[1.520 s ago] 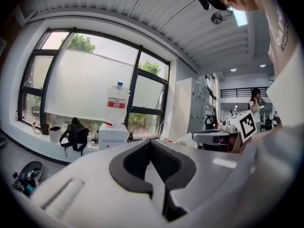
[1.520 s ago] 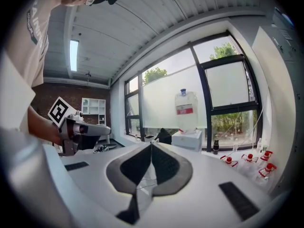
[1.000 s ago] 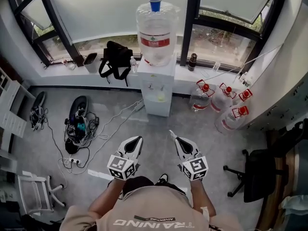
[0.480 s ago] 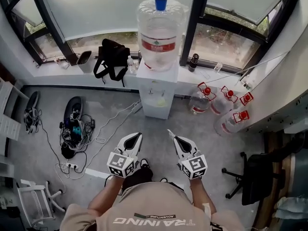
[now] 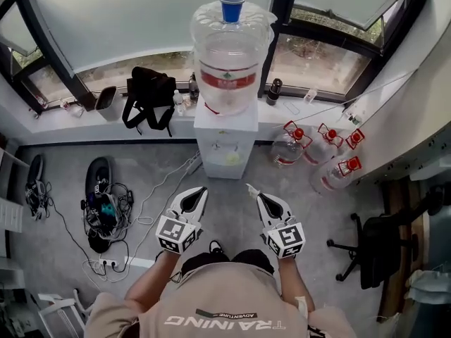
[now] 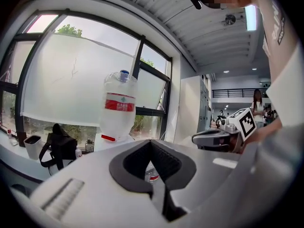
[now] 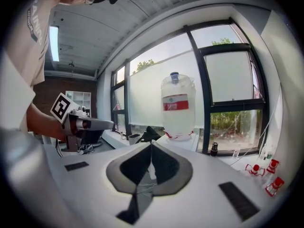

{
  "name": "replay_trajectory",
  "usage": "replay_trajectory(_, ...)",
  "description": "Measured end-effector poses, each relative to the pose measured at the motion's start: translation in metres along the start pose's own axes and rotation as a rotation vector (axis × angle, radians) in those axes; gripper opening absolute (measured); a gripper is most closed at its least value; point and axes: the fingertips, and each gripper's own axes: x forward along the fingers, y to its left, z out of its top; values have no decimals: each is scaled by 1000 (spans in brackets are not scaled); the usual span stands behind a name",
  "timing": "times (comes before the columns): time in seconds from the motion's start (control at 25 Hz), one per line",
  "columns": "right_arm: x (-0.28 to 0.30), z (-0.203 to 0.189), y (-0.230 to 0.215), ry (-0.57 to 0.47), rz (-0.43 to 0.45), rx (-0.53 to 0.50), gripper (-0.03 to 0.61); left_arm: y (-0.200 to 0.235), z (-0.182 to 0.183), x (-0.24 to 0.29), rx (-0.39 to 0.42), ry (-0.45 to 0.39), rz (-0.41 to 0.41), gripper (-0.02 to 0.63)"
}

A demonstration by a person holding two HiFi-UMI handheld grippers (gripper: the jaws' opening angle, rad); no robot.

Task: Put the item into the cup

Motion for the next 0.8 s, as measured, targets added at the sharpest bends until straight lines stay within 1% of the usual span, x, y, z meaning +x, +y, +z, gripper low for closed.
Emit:
replay_trajectory(0.24, 12, -4, -12, 32, -30, 4, 12, 14, -7, 21, -28, 11, -26, 8)
replay_trajectory(0.44, 27, -12, -34, 50, -33, 17, 12, 19, -16, 44, -65, 30, -13, 8)
replay_trajectory(0.6, 49, -13, -51, 48, 1, 30, 12, 29, -10, 62, -55, 36, 17, 8)
replay_trajectory(0.8, 85, -13, -84, 53, 65, 6, 12, 47, -2, 102, -43, 47, 51, 8)
